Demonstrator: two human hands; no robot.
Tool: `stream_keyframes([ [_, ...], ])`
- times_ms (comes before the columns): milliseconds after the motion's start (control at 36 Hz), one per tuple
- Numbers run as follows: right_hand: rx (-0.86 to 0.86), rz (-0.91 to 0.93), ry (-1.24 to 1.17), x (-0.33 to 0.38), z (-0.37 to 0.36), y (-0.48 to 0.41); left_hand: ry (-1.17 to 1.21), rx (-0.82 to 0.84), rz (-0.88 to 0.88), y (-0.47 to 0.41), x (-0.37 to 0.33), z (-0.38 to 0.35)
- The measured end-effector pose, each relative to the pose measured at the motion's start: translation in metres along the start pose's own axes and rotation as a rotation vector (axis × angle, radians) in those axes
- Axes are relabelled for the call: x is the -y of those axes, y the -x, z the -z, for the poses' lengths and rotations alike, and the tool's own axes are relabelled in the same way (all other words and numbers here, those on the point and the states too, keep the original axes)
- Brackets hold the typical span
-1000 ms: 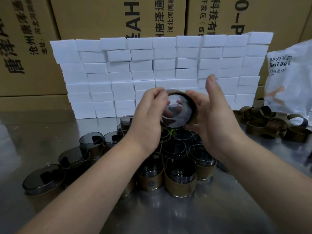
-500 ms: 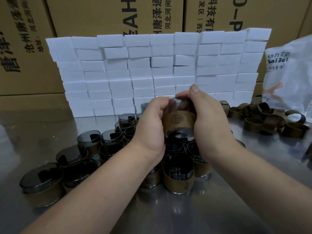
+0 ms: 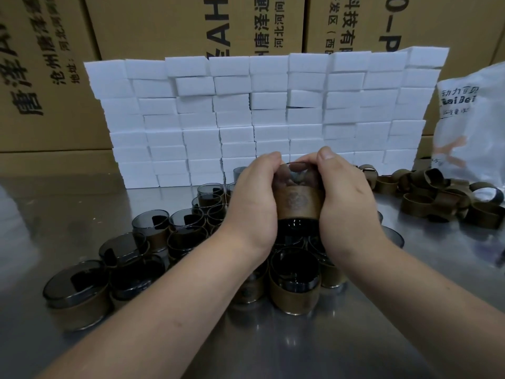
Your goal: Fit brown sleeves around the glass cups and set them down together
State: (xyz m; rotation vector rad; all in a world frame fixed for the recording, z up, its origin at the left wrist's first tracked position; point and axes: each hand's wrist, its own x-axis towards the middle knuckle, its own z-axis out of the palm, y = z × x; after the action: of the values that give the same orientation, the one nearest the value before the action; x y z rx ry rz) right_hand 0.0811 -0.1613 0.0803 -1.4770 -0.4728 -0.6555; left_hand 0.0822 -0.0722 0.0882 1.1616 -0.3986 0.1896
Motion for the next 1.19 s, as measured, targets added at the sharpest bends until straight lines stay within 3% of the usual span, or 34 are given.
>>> stream_keyframes([
  [361,0.007,0.015,0.025,0.0032,0.0004,0.0023,-0.194,-0.076,-0.037,0.0031,-0.0046,0.0001],
  [583,0.002,-0.016,0.047,0.0056,0.0009,0.0006,-0.393,-0.059,-0.187,0.0036,-0.0092,0.0004],
  [1195,0.053,0.021,0.057,0.0098,0.0023,0.0027,-0.260,-0.002,-0.153,0.0032,-0.0098,0.0004],
])
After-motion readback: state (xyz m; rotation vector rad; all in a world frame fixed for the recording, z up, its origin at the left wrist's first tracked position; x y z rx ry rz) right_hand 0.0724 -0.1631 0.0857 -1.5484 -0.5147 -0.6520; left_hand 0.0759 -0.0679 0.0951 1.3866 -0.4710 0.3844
